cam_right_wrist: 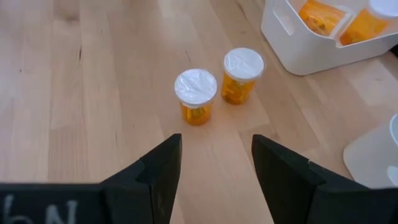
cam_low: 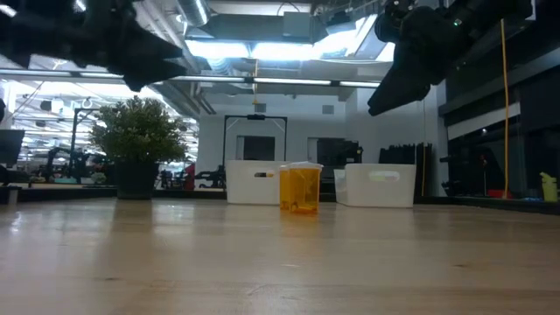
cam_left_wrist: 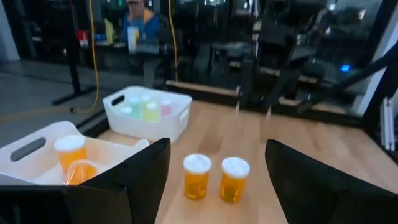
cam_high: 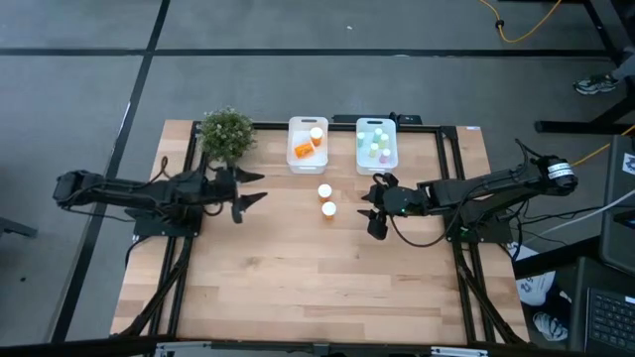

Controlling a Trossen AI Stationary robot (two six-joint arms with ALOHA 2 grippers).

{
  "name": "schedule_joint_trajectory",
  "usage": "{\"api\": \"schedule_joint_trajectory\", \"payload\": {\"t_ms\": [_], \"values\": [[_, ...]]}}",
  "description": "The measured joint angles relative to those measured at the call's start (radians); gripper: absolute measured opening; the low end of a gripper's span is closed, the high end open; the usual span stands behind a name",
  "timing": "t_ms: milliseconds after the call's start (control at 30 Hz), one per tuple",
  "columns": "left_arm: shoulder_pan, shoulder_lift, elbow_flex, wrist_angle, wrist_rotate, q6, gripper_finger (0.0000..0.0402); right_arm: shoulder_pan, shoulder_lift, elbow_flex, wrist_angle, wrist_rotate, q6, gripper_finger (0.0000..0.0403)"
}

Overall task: Pick and place medicine bottles into bin by pill shape (circle, oval)
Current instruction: Put the orange pill bottle into the left white bin

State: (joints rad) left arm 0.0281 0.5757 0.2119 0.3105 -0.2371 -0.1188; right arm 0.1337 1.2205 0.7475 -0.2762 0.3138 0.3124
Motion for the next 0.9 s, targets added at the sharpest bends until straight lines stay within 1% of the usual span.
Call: {"api": "schedule_joint_trajectory", "payload": {"t_ms": [200,333,367,533,633,900], "values": [[0.0,-0.175,-0.12,0.08,0.0,-0.001,0.0255,0.0,0.0,0.0,0.001,0.0,-0.002,0.0197],[0.0,-0.236,-0.204,0.14,0.016,-0.011,0.0255,0.0,0.0,0.0,0.001,0.0,-0.002,0.0197],[-0.001,-0.246,-0.204,0.135,0.019,-0.018,0.0255,0.0,0.0,0.0,0.001,0.0,-0.003,0.0197],[-0.002,-0.25,-0.204,0.134,0.02,-0.031,0.0255,0.0,0.0,0.0,0.004,0.0,-0.003,0.0197],[-0.003,-0.25,-0.204,0.134,0.019,-0.083,0.0255,0.0,0.0,0.0,0.004,0.0,-0.003,0.0197],[-0.003,-0.25,-0.204,0.124,0.018,-0.083,0.0255,0.0,0.0,0.0,0.004,0.006,-0.007,0.0197]]}}
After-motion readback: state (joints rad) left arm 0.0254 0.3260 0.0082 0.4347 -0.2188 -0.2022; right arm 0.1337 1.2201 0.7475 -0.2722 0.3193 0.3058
